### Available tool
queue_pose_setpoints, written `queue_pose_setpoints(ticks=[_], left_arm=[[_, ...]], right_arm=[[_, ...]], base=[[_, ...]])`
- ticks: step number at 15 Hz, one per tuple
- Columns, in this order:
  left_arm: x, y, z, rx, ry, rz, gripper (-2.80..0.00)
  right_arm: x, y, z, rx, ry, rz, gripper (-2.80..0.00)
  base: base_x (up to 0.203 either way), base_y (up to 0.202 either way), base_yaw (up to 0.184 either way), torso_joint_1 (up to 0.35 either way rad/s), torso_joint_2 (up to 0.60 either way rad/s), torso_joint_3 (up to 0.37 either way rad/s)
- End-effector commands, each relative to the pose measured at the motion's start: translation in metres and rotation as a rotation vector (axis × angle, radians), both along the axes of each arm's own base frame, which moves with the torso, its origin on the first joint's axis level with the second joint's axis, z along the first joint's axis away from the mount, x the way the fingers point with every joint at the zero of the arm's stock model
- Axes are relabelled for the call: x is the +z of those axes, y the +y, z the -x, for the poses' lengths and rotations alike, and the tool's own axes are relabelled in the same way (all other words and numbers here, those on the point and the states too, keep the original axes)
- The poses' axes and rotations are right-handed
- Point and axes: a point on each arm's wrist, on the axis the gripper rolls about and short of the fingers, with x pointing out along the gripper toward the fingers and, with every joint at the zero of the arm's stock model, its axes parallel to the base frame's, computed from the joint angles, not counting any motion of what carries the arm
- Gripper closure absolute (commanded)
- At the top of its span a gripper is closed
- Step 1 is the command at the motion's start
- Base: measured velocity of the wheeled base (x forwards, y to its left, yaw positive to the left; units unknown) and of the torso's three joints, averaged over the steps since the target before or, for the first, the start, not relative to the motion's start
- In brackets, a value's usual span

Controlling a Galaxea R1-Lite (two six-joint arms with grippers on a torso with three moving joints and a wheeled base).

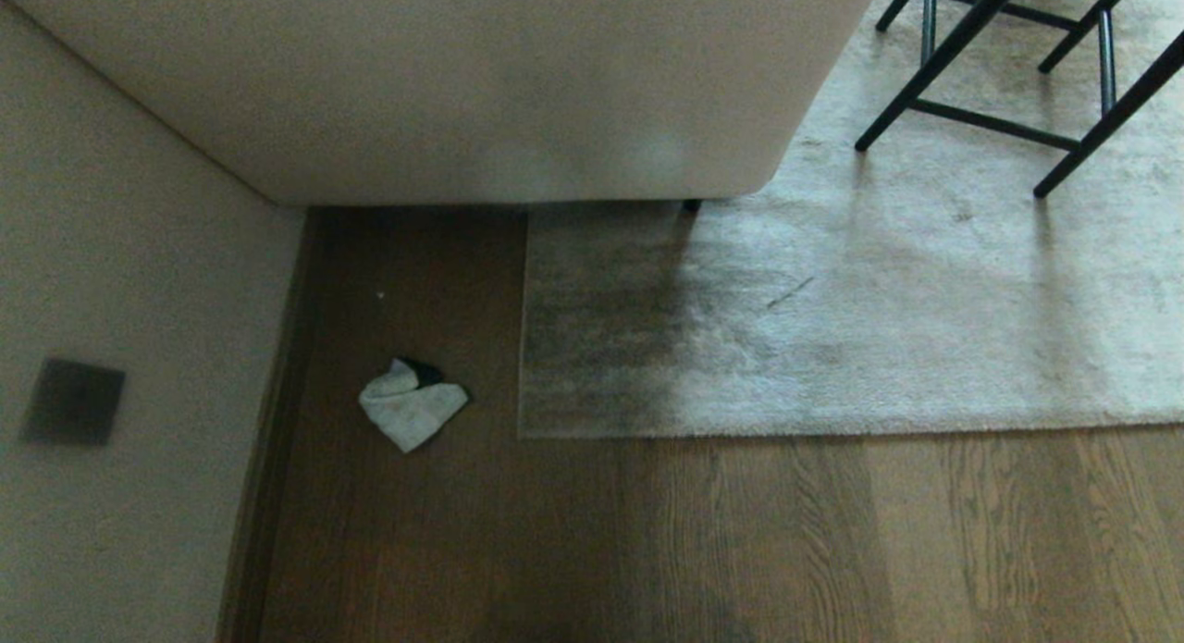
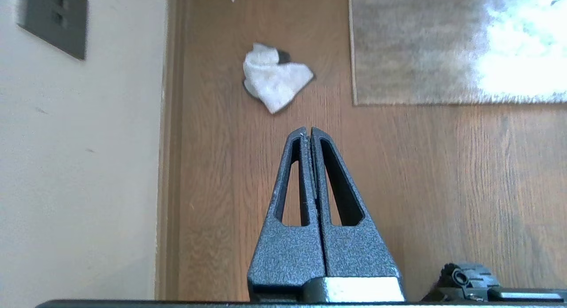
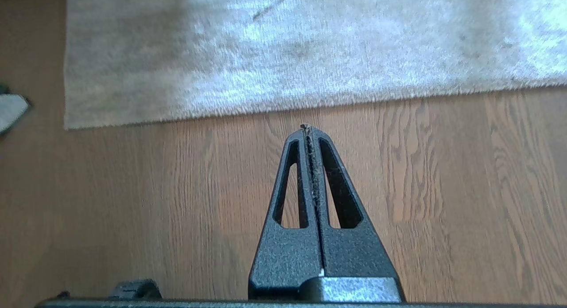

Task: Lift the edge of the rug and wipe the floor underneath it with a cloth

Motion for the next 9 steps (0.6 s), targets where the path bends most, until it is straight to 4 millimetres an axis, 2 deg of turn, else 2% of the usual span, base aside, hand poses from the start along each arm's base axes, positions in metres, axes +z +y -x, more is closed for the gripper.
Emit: queue_pose_setpoints(ticks=[1,9], left_arm=[[-0.0002,0.0000,-0.0001,0.000,0.001,-0.001,0.00],[0.0000,0.0000,0.0000,0.000,0.000,-0.001,0.00]], right_arm=[[0.0001,0.0000,-0.0001,0.000,0.000,0.000,0.00],[0.0001,0.0000,-0.0001,0.000,0.000,0.000,0.00]], base=[[0.000,0.000,0.000,0.003,0.00,0.203],[0.000,0.000,0.000,0.004,0.00,0.201]])
